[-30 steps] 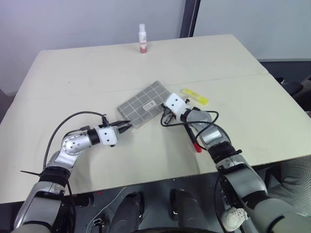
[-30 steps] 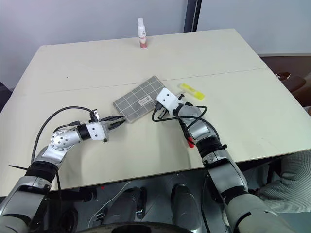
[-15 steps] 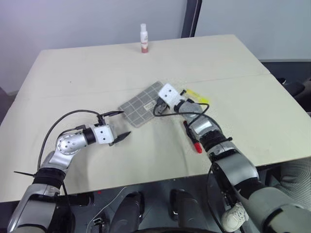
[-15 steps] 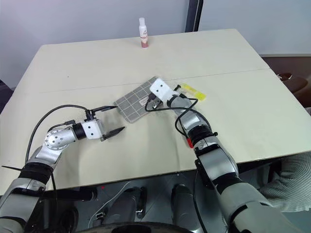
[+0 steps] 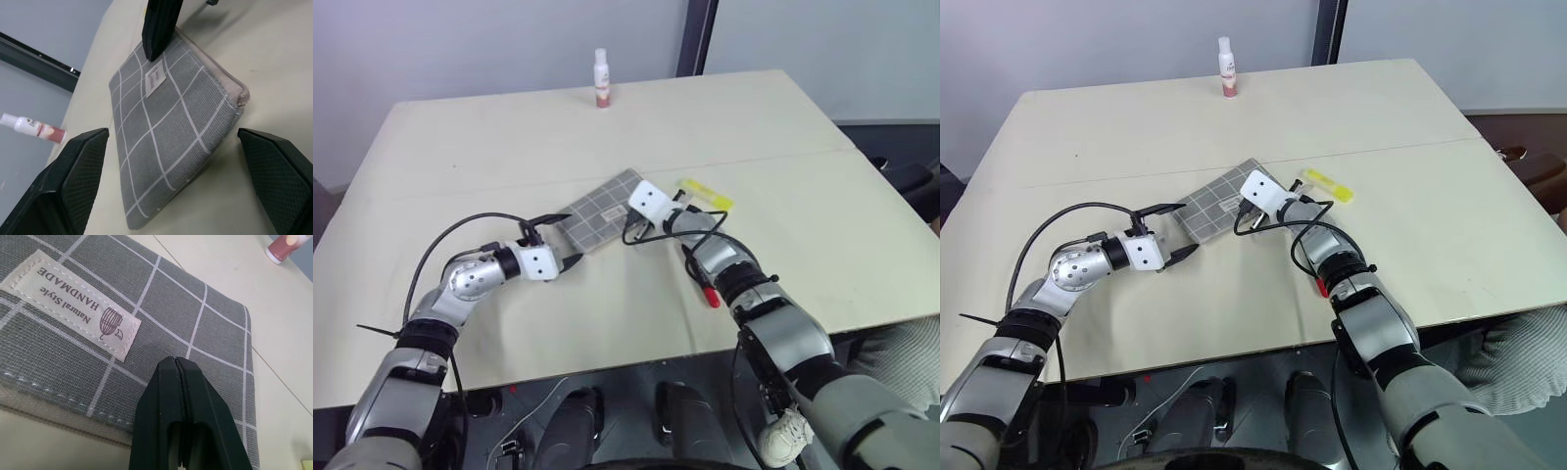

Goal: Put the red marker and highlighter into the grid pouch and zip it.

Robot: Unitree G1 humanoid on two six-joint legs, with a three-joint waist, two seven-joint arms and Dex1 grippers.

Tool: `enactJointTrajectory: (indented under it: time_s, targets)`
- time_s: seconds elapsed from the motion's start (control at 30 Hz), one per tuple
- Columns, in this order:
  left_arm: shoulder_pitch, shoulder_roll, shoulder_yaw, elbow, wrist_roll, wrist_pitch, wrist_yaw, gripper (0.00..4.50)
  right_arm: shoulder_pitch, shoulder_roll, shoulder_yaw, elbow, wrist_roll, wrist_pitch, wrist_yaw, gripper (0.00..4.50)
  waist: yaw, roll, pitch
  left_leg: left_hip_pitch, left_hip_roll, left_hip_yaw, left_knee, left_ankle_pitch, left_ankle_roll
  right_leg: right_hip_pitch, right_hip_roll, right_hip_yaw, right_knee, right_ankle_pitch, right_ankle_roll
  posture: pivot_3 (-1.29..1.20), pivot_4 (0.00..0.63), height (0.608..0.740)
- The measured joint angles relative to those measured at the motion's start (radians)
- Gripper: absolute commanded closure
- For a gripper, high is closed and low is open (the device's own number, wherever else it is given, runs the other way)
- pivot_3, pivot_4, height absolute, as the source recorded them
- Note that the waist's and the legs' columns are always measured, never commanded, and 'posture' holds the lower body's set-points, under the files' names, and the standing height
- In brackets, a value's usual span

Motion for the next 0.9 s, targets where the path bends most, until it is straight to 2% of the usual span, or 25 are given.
enactJointTrajectory:
  time_s: [0.23,0.63,0.73,0.9]
  targets:
    - [-0.041,-0.026,-0.016,0.048,0.001,-0.004,0.015,4.47,0.007,-0.005,0.0,-0.019,0.0,0.005,0.011,4.5,0.002,0.0,0.0,0.0,0.0,0.0,0.0,0.0,0.0,0.0,0.0,0.0,0.0,0.0,0.0,0.0,0.15,0.74]
    - [-0.047,-0.037,-0.012,0.069,-0.031,-0.008,0.001,4.47,0.013,-0.01,-0.002,-0.041,0.002,0.006,0.021,4.5,0.001,0.001,0.0,0.001,0.0,0.0,0.0,0.0,0.0,0.001,0.0,0.0,0.0,0.0,0.0,0.0,0.15,0.74]
    - [-0.043,-0.038,-0.009,0.071,-0.059,-0.005,-0.019,4.5,0.035,-0.011,-0.023,-0.082,0.036,0.006,0.057,3.62,0.0,0.001,0.0,0.001,0.0,0.0,-0.001,0.0,0.0,0.001,0.0,0.0,-0.001,0.0,0.0,0.0,0.15,0.74]
    - [-0.015,-0.042,0.001,0.047,-0.115,0.006,-0.054,4.5,0.118,-0.008,-0.095,-0.295,0.164,0.07,0.139,1.09,0.001,0.001,0.0,0.001,0.0,0.0,-0.001,0.0,0.0,0.001,-0.001,0.0,-0.001,0.0,0.001,0.0,0.15,0.74]
